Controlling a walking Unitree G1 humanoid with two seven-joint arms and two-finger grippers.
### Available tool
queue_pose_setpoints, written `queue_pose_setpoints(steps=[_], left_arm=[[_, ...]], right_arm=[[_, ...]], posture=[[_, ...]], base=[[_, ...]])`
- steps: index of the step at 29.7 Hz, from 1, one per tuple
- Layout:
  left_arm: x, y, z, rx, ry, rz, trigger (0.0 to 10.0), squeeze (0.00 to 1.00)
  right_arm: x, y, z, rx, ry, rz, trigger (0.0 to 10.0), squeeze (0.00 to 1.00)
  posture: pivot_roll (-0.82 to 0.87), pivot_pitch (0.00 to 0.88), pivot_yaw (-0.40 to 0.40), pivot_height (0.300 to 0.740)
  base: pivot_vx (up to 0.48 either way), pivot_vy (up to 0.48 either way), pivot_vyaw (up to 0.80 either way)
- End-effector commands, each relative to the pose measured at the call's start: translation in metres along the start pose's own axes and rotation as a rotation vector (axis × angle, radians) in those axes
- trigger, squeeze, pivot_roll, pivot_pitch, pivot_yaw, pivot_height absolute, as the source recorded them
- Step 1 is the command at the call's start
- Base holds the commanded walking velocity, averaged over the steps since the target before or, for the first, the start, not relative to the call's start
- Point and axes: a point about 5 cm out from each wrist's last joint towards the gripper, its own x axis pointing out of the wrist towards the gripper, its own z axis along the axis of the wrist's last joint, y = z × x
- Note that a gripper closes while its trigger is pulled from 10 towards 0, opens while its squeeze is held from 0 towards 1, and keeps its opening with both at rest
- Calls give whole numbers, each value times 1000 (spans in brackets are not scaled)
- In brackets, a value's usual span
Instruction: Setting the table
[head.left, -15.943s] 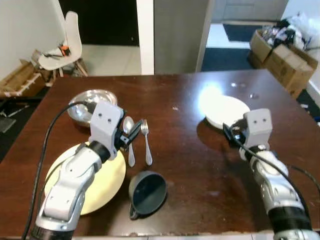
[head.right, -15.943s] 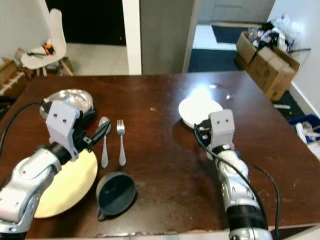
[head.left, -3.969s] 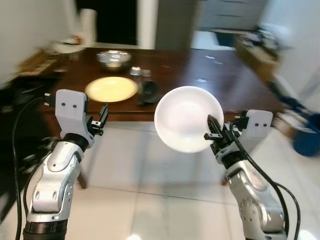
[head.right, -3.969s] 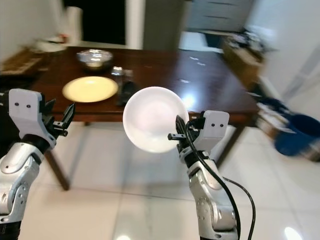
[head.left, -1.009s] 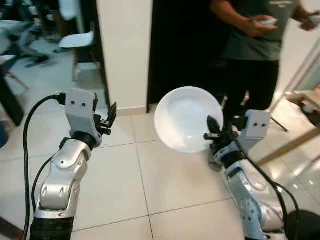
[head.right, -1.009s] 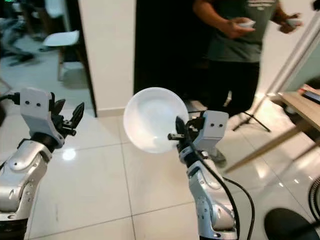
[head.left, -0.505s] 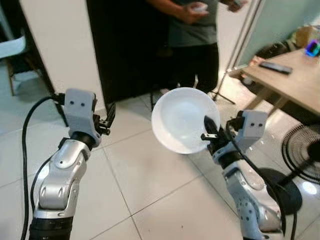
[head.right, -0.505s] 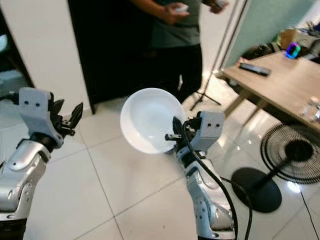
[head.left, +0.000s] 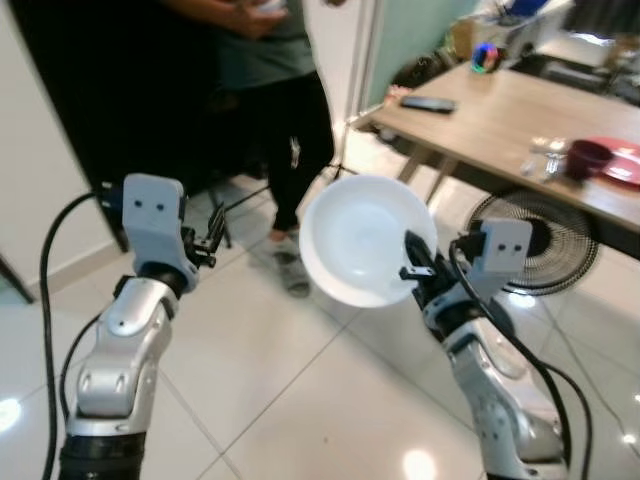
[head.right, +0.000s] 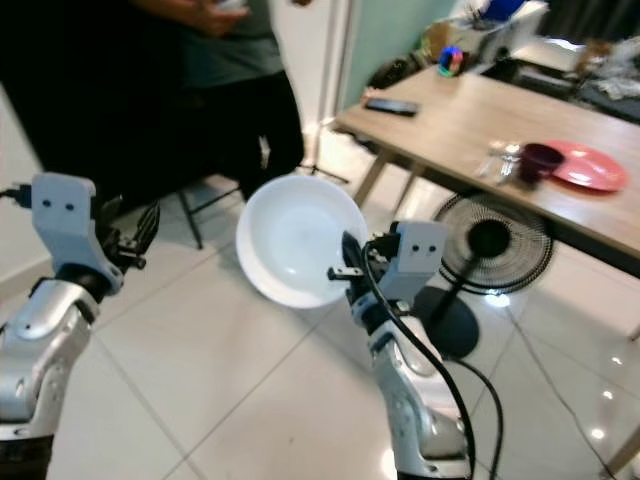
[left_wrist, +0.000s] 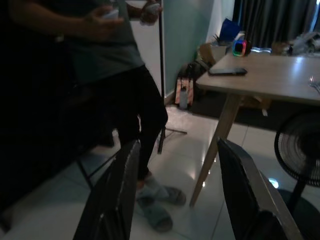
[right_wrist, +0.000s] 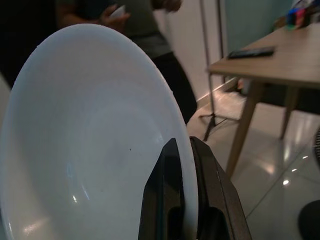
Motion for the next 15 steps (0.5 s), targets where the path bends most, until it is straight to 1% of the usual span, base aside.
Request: queue_pose_setpoints(steps=[1,15], left_arm=[[-3,3,-6,-3,28,11,10000,0],[-2,2,-6,-6,29,8,10000,0]], right_arm=[[-2,2,-4,14,13,4,10000,0],[-1,2,-4,12,13,5,10000,0]], posture=[[-41,0,49,740],[-41,0,47,740]], base=[[0,0,-800],[0,0,-800]])
